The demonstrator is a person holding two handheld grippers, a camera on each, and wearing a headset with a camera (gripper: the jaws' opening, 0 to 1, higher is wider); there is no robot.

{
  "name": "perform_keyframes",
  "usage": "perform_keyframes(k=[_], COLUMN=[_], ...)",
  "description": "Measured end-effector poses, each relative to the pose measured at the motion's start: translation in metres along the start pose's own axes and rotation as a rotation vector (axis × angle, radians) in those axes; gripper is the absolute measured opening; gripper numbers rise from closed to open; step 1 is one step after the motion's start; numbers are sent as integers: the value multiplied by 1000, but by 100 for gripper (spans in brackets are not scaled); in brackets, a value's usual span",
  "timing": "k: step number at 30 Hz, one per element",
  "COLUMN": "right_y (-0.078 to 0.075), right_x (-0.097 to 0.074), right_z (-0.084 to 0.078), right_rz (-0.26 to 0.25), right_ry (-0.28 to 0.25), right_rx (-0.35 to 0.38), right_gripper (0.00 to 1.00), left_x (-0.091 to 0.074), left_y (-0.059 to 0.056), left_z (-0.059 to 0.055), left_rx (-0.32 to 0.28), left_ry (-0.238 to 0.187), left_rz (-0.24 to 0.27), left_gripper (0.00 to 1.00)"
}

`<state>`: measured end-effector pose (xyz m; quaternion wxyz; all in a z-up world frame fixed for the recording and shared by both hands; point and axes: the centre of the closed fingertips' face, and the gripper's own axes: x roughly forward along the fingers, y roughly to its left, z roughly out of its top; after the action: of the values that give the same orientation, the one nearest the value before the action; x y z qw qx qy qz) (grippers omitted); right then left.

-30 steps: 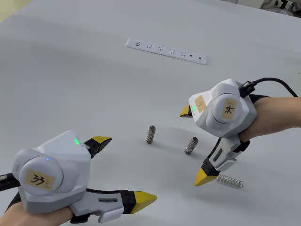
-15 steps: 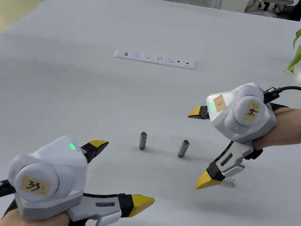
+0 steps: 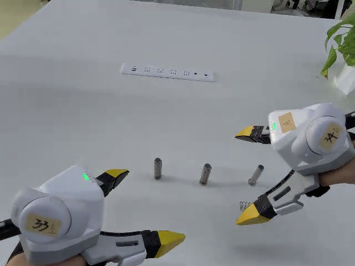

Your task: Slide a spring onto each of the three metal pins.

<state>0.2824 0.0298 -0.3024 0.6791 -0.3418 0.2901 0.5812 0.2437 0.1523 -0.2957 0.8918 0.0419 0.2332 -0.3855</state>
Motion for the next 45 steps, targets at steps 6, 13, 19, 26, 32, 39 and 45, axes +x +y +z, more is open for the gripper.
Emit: perform_keyframes(k=[6, 13, 19, 26, 32, 39, 45], right_y=[4, 12, 22, 30, 36, 42, 50], right_x=[-11, -26, -38, -50, -57, -65, -70], right_z=[-13, -31, -49, -65, -74, -85, -92], right_rz=[-38, -93, -129, -165, -195, -234, -252], right_ry=[-26, -54, -63, -72, -86, -104, -103], right_rx=[62, 151, 214, 273, 318, 368, 398], right_gripper=[99, 99, 99, 99, 99, 99, 99], left_x=[5, 14, 23, 32, 36, 43, 49], left_y=[-5, -15, -24, -31, -35, -42, -48], left_z=[2, 4, 9, 13, 14, 13, 14], left_rx=[10, 26, 41, 65, 77, 93, 107], left_ry=[7, 19, 21, 27, 34, 45, 55], left_rz=[-18, -52, -82, -114, -134, -160, -182], left_gripper=[90, 89, 89, 89, 88, 88, 88])
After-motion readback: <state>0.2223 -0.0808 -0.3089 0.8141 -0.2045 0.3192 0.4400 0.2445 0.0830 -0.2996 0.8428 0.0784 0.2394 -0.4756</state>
